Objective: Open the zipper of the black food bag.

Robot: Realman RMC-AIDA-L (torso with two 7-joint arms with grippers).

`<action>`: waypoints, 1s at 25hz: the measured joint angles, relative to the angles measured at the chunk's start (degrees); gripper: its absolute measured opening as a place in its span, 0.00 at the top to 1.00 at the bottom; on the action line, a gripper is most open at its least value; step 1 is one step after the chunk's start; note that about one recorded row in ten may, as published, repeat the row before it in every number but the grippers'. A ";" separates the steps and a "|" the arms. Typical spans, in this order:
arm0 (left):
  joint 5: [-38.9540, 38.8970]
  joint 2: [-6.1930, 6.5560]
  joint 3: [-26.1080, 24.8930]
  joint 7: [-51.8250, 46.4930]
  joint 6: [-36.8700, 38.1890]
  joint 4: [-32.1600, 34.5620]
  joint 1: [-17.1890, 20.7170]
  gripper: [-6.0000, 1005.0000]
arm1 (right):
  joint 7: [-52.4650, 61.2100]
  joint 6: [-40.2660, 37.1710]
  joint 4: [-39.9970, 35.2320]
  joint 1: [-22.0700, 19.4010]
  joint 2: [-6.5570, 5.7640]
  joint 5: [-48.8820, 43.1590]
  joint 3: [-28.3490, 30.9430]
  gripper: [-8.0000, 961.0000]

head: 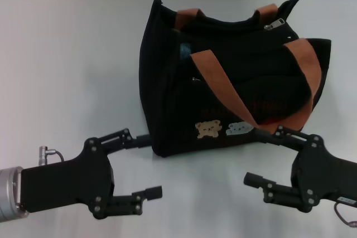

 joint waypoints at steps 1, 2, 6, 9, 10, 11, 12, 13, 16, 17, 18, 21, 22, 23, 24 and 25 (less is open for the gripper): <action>-0.07 -0.04 0.75 -0.96 0.08 0.55 -0.19 0.17 | 0.26 0.32 -0.15 0.19 0.00 0.00 -0.48 0.22; -0.18 -0.13 1.13 -1.63 0.13 1.07 -0.53 0.17 | 0.44 0.56 -0.29 0.47 0.00 0.00 -0.99 0.22; -0.18 -0.24 1.17 -1.50 -0.03 0.91 -0.88 0.18 | 0.51 0.61 -0.33 0.66 0.00 0.00 -1.22 0.22; -0.18 -0.31 1.20 -1.18 -0.20 0.73 -1.17 0.18 | 0.45 0.79 -0.35 0.70 0.00 0.00 -1.25 0.22; -0.18 -0.32 1.21 -1.16 -0.21 0.73 -1.21 0.18 | 0.45 0.79 -0.35 0.70 0.00 0.00 -1.25 0.22; -0.18 -0.34 1.22 -1.16 -0.22 0.73 -1.27 0.18 | 0.41 0.94 -0.36 0.70 0.00 0.00 -1.22 0.22; -0.18 -0.34 1.23 -1.16 -0.23 0.74 -1.29 0.18 | 0.40 1.14 -0.36 0.71 0.00 0.00 -1.18 0.22; -0.18 -0.34 1.22 -1.15 -0.23 0.75 -1.30 0.18 | 0.40 1.34 -0.37 0.71 0.00 0.00 -1.17 0.22; -0.17 -0.34 1.06 -1.15 -0.15 0.81 -1.32 0.18 | 0.40 1.82 -0.39 0.71 0.03 0.00 -1.25 0.22; -0.17 -0.33 0.98 -1.15 -0.11 0.84 -1.30 0.18 | 0.41 1.90 -0.40 0.71 0.07 0.01 -1.27 0.22; -0.17 -0.33 0.98 -1.15 -0.11 0.84 -1.30 0.18 | 0.41 1.90 -0.40 0.71 0.07 0.01 -1.27 0.22; -0.18 -0.33 0.92 -1.14 -0.13 0.86 -1.25 0.18 | 0.39 1.92 -0.40 0.71 0.08 0.11 -1.29 0.22; -0.18 -0.38 0.92 -1.07 -0.21 0.88 -1.24 0.18 | 0.38 1.93 -0.40 0.70 0.09 0.19 -1.19 0.22; -0.18 -0.38 0.92 -1.07 -0.21 0.88 -1.24 0.18 | 0.38 1.93 -0.40 0.70 0.09 0.19 -1.19 0.22; -0.19 -0.38 0.92 -1.05 -0.24 0.88 -1.22 0.18 | 0.37 1.93 -0.40 0.61 0.09 0.36 -0.96 0.22; -0.21 -0.39 0.92 -1.03 -0.25 0.87 -1.19 0.18 | 0.37 1.93 -0.40 0.61 0.09 0.36 -0.96 0.22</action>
